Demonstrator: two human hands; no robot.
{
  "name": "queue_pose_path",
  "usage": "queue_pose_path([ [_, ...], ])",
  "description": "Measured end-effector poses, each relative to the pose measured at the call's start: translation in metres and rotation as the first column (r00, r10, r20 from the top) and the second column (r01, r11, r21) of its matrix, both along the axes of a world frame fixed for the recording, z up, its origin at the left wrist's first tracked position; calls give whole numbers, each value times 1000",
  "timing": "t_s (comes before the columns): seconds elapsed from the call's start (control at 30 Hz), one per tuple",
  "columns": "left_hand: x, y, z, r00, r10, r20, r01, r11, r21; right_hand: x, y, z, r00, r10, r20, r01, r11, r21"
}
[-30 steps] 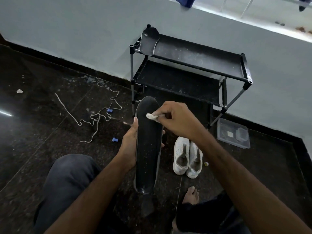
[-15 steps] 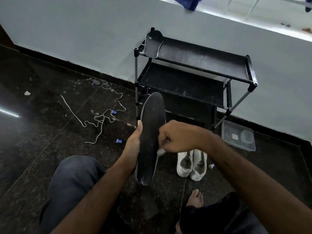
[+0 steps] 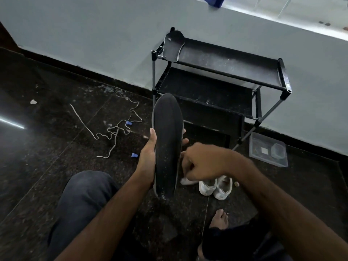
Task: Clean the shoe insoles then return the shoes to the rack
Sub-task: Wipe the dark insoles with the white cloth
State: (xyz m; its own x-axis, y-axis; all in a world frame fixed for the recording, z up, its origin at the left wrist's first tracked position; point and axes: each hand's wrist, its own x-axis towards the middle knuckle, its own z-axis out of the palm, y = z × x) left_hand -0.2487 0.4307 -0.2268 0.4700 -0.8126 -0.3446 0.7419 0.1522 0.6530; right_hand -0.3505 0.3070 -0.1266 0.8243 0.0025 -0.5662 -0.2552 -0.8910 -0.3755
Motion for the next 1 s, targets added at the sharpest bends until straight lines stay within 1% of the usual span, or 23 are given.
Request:
queue_pose_path([
  [0.03, 0, -1, 2, 1000, 7, 4, -7, 1000, 7, -2, -5, 7, 998, -41, 54, 39, 999, 29],
  [0.07, -1, -2, 3, 999, 15, 30, -16, 1000, 22, -1, -11, 12, 982, -114, 154, 108, 993, 47],
  [0.1, -2, -3, 4, 998, 28, 63, -30, 999, 30, 2, -15, 14, 941, -188, 282, 181, 982, 49],
  [0.13, -2, -4, 4, 997, 35, 72, -37, 999, 27, 7, -18, 12, 874, -248, 419, 254, 966, 43],
  [0.17, -4, -4, 5, 998, 48, 38, -48, 999, 13, 12, -19, 7, 798, -275, 536, 311, 950, 24],
  [0.2, -4, -5, 5, 998, 61, 11, -61, 998, -4, 18, -18, 0, 741, -269, 616, 350, 937, -11],
  [0.27, -4, -4, 3, 998, 65, -19, -65, 997, -34, 30, -16, -17, 700, -215, 681, 374, 923, -93],
  [0.33, -4, -3, 4, 999, 51, -15, -52, 998, -39, 38, -17, -28, 652, -189, 734, 397, 910, -118],
  [0.47, -3, -5, 4, 1000, 17, -10, -17, 1000, -7, 54, -34, -29, 461, -165, 872, 533, 837, -123],
  [0.5, -3, -6, 5, 1000, 17, -10, -17, 1000, 10, 59, -36, -28, 460, -138, 877, 547, 822, -158],
  [0.53, -3, -5, 4, 1000, 18, 5, -18, 1000, 25, 62, -36, -28, 510, -106, 854, 524, 825, -210],
  [0.57, -3, -4, 6, 1000, 18, 16, -18, 999, 31, 63, -36, -27, 603, -80, 794, 447, 858, -254],
  [0.6, -3, -4, 6, 1000, 15, 27, -16, 999, 37, 62, -36, -24, 723, -69, 688, 323, 913, -248],
  [0.63, -3, -3, 7, 999, 7, 34, -9, 999, 49, 58, -36, -18, 840, -79, 537, 201, 964, -172],
  [0.67, -3, -3, 8, 999, 5, 43, -8, 998, 59, 54, -37, -9, 923, -86, 375, 118, 991, -63],
  [0.7, -3, -3, 8, 999, 14, 43, -17, 998, 63, 51, -39, 0, 955, -87, 284, 82, 996, 31],
  [0.73, -3, -3, 8, 999, 23, 39, -25, 998, 58, 49, -42, 8, 951, -116, 288, 95, 992, 87],
  [0.77, -3, -3, 9, 999, 31, 33, -33, 998, 59, 47, -45, 14, 919, -175, 354, 139, 982, 127],
  [0.83, -3, -6, 8, 999, 36, 21, -37, 997, 71, 48, -51, 18, 779, -308, 546, 253, 951, 176],
  [0.9, -5, -7, 8, 999, 30, 15, -32, 996, 82, 55, -50, 7, 639, -342, 688, 363, 924, 122],
  [0.93, -5, -6, 8, 999, 29, 19, -31, 996, 84, 59, -48, -2, 609, -323, 725, 408, 911, 63],
  [0.97, -5, -5, 7, 999, 26, 26, -28, 996, 82, 62, -44, -11, 613, -283, 737, 431, 902, -12],
  [1.0, -4, -5, 7, 999, 22, 39, -25, 997, 77, 61, -40, -19, 659, -233, 715, 415, 905, -87],
])
